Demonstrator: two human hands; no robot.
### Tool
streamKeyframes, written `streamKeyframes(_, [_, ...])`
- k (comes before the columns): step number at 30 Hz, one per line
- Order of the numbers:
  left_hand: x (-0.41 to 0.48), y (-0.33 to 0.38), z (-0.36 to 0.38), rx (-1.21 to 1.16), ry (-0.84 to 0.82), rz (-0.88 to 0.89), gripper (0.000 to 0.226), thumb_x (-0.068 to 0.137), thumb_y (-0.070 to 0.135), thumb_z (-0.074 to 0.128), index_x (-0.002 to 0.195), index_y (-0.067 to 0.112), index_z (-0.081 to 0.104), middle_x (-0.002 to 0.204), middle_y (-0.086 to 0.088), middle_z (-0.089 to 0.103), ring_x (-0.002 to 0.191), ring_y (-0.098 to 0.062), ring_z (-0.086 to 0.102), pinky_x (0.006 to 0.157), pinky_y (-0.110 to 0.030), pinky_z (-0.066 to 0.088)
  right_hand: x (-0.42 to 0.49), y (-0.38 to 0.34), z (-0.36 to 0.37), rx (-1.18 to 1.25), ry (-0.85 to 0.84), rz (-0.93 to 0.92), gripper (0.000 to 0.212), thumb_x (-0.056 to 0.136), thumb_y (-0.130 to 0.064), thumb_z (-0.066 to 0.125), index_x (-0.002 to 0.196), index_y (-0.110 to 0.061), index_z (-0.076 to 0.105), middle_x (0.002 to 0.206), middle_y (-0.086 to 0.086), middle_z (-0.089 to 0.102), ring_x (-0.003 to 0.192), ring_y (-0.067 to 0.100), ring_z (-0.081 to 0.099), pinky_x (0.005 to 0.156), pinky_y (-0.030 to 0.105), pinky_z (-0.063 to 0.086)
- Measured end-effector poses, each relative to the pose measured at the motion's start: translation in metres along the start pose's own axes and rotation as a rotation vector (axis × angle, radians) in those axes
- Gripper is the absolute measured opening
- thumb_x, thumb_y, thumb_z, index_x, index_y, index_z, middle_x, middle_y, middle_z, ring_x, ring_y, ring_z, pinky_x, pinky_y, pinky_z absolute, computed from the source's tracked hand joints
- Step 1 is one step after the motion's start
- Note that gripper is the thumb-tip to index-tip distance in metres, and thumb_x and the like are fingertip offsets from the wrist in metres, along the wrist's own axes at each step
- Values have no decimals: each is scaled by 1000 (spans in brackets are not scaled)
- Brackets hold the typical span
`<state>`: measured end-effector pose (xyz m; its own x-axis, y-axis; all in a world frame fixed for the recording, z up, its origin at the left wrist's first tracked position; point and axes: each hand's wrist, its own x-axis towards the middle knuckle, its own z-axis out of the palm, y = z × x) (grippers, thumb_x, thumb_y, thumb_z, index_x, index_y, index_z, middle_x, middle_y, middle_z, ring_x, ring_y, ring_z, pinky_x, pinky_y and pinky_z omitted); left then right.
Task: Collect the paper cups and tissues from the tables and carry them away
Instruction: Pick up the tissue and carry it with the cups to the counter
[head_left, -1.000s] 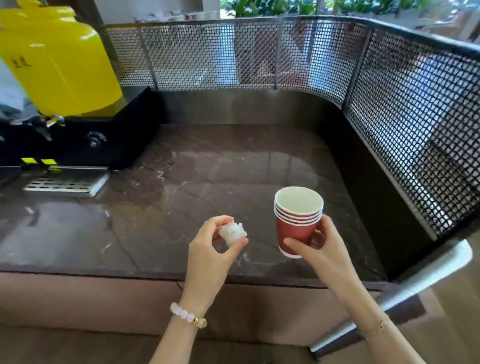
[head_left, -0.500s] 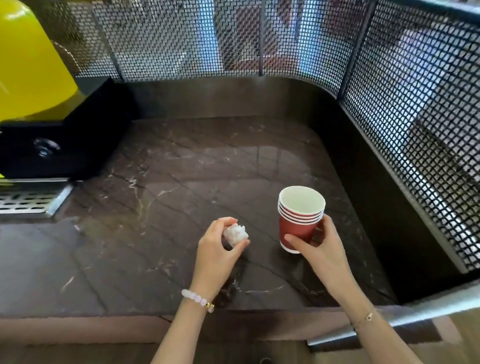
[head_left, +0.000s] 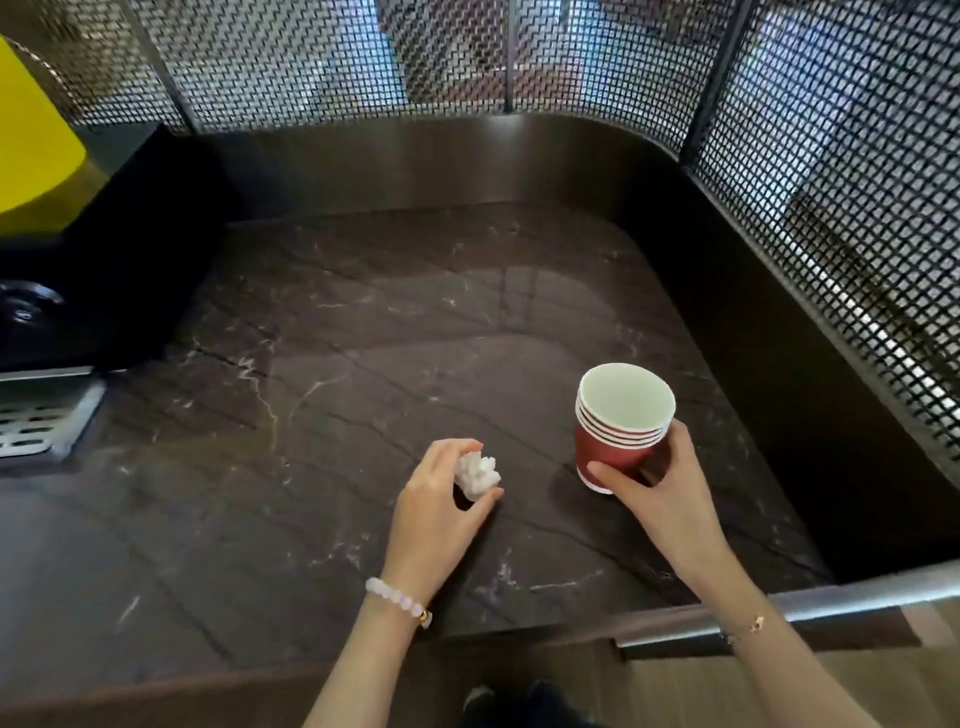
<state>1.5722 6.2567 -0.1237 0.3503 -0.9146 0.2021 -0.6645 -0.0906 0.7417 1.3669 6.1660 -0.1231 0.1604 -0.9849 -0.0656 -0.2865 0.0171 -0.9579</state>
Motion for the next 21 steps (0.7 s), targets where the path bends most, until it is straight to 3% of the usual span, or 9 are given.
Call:
streamKeyframes(3, [-4, -6, -5, 32, -18, 35, 43, 73, 20, 79, 110, 21, 58, 108, 13, 57, 97, -5, 55, 82, -18, 44, -2, 2, 2, -14, 5, 2, 79, 67, -18, 84, 125, -38, 35, 119, -19, 49, 112, 5, 48, 87, 10, 39])
streamKeyframes(6, [-7, -10, -10, 61, -22, 52, 44, 72, 20, 80, 111, 20, 59, 108, 12, 57, 99, -7, 51, 86, -14, 37, -4, 2, 2, -8, -6, -17, 80, 65, -16, 85, 122, -42, 35, 113, -31, 48, 107, 2, 50, 81, 4, 39])
streamKeyframes(10, [-7, -13, -12, 67, -29, 63, 47, 71, 18, 81, 112, 18, 59, 109, 10, 57, 101, -9, 49, 87, -12, 34, -6, 4, 3, 26, -32, -32, 78, 64, -15, 85, 117, -47, 37, 114, -32, 50, 105, -4, 53, 86, 10, 41])
streamKeyframes(13, [-7, -13, -13, 66, -33, 68, 47, 70, 19, 81, 112, 20, 58, 109, 14, 55, 99, -7, 48, 85, -8, 32, -7, 4, 3, 35, -45, -45, 74, 64, -16, 85, 112, -51, 41, 114, -33, 51, 106, -9, 52, 84, 6, 41])
streamKeyframes(16, [-7, -12, -12, 68, -45, 72, 47, 71, 19, 80, 112, 19, 58, 109, 13, 54, 100, -9, 48, 85, -11, 33, -8, 4, 2, 55, -52, -49, 72, 64, -15, 85, 110, -52, 43, 117, -27, 54, 111, -3, 53, 89, 13, 43])
streamKeyframes(21, [-9, -10, -12, 43, -51, 54, 46, 72, 19, 79, 112, 20, 57, 108, 15, 53, 98, -9, 49, 82, 0, 29, -10, 3, 1, 60, -55, -64, 73, 64, -15, 86, 114, -48, 43, 120, -24, 56, 115, 3, 55, 97, 24, 44])
